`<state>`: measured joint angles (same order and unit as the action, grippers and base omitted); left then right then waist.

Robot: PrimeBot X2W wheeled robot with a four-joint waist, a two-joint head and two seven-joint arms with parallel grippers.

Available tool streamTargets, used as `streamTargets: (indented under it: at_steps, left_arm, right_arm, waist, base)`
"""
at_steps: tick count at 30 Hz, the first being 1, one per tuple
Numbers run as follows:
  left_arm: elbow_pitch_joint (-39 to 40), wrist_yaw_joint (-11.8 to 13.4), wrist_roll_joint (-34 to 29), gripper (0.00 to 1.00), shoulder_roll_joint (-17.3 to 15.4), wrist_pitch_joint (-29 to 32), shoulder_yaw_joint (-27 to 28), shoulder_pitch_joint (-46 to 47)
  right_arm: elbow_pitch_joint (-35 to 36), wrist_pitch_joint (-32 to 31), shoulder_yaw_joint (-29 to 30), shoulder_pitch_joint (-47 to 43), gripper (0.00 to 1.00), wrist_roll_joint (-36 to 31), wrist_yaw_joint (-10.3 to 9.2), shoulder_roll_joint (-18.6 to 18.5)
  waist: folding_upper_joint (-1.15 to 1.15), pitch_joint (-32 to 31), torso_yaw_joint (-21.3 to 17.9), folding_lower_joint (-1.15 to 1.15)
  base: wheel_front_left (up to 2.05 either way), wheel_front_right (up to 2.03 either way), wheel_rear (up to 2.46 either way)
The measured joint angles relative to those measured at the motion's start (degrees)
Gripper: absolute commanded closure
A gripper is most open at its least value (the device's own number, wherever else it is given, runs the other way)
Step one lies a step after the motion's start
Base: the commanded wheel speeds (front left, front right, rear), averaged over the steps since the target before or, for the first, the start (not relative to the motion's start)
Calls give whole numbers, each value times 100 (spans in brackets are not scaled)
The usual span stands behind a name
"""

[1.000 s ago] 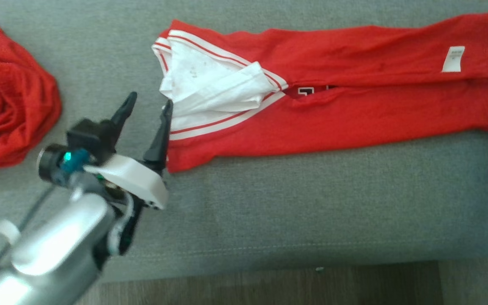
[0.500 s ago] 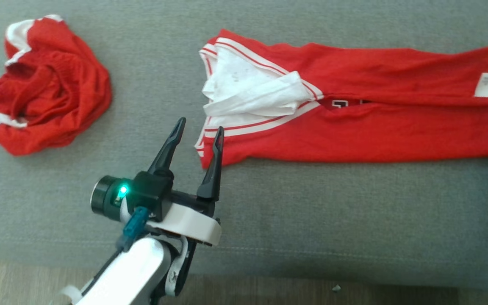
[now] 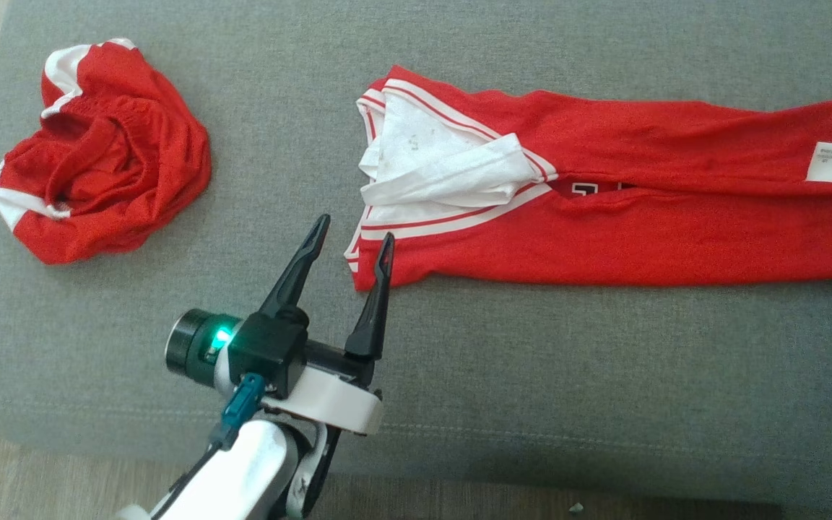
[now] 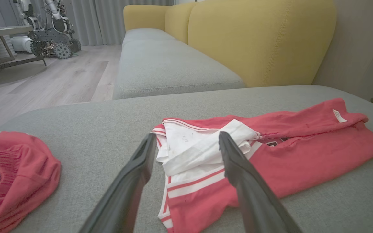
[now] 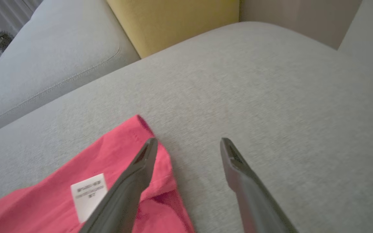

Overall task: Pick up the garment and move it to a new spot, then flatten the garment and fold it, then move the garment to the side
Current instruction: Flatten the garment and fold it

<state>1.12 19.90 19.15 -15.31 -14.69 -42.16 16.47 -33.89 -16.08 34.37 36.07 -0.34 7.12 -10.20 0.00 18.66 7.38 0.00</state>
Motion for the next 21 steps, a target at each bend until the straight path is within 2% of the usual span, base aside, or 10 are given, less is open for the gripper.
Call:
streamTargets:
  at_steps: [6,15,16,17,18,21]
  left_arm:
    - [-48,-142,-112,0,103,0,102,-4]
    - [-109,-333,-261,0,286,0,298,-3]
    - [-111,-336,-293,0,312,0,330,-3]
    - [-112,-372,-304,0,335,0,365,-3]
    - [-116,-383,-304,0,352,0,392,-4]
    - [-142,-436,-355,0,398,0,442,-9]
  right_arm:
    - [-227,-260,-331,18,0,-133,0,135]
    - [-905,-730,-433,151,0,-188,0,-38]
    - [-942,-782,-453,183,29,-143,-1,-54]
    - [-968,-829,-487,194,69,-78,-1,-71]
    - [-981,-857,-512,192,100,0,-1,-94]
    - [-1000,-855,-632,175,100,190,-1,-158]
  waist:
    - [0,18,-11,0]
    - [0,118,67,0]
    - [0,117,71,0]
    - [0,114,74,0]
    - [0,108,75,0]
    - [0,82,64,0]
  base:
    - [0,0,0]
    - [0,0,0]
    - [0,0,0]
    - [0,0,0]
    - [0,0,0]
    - [0,0,0]
